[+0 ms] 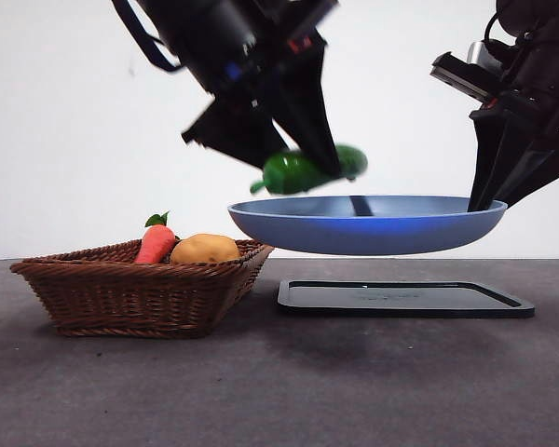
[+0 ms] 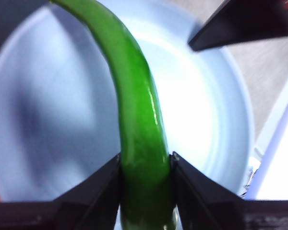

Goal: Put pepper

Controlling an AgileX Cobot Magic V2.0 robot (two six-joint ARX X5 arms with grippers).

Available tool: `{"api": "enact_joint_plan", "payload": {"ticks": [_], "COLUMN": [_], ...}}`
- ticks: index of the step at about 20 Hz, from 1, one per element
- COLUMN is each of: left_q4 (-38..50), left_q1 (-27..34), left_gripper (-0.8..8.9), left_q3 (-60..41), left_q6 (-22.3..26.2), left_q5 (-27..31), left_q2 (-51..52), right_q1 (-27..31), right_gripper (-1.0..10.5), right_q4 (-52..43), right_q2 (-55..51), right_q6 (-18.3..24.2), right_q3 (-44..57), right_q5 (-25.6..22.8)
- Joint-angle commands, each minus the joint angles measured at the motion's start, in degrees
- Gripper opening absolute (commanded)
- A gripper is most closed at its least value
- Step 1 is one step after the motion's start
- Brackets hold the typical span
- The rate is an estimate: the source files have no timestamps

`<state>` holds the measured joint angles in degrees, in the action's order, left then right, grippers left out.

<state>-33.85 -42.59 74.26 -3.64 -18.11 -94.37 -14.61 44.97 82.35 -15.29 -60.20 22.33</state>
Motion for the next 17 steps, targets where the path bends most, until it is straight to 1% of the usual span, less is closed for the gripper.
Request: {"api": "enact_joint_plan", "payload": {"ticks": [1, 3, 5, 6, 10, 13, 17], "left_q4": [1.3, 1.6, 2.1, 2.2, 3.4, 1.2, -0.3], "left_q1": [-1.4, -1.8, -2.4, -2.6, -3.1, -3.2, -3.2], "left_gripper": [1.54, 1.71, 2.34, 2.49, 2.49, 2.49, 2.49], "left_q3": [0.9, 0.9, 0.9, 0.9, 0.9, 0.9, 0.9], "left_q6": [0.7, 0.7, 0.7, 0.7, 0.6, 0.6, 0.6], "left_q5": [0.2, 0.3, 1.2, 2.0, 1.4, 1.2, 1.2], "left_q2": [-2.5, -4.0, -4.9, -4.9, -4.8, -3.9, 1.2], "right_q1": [-0.2, -0.2, -0.2, -0.2, -0.2, -0.2, -0.2], "right_gripper": [0.1, 0.1, 0.1, 0.1, 0.1, 0.1, 0.1], "right_q4": [-0.5, -0.4, -0.2, 0.2, 0.9, 1.7, 2.1], "right_q2": [0.9, 0.9, 0.9, 0.9, 0.9, 0.9, 0.9], "right_q6": [-0.7, -0.8, -0.8, -0.7, -0.8, -0.8, -1.8], "right_q3": [-1.2, -1.2, -1.2, -1.2, -1.2, -1.2, -1.2], "right_q5": [0.3, 0.3, 0.3, 0.3, 0.3, 0.2, 0.1]}}
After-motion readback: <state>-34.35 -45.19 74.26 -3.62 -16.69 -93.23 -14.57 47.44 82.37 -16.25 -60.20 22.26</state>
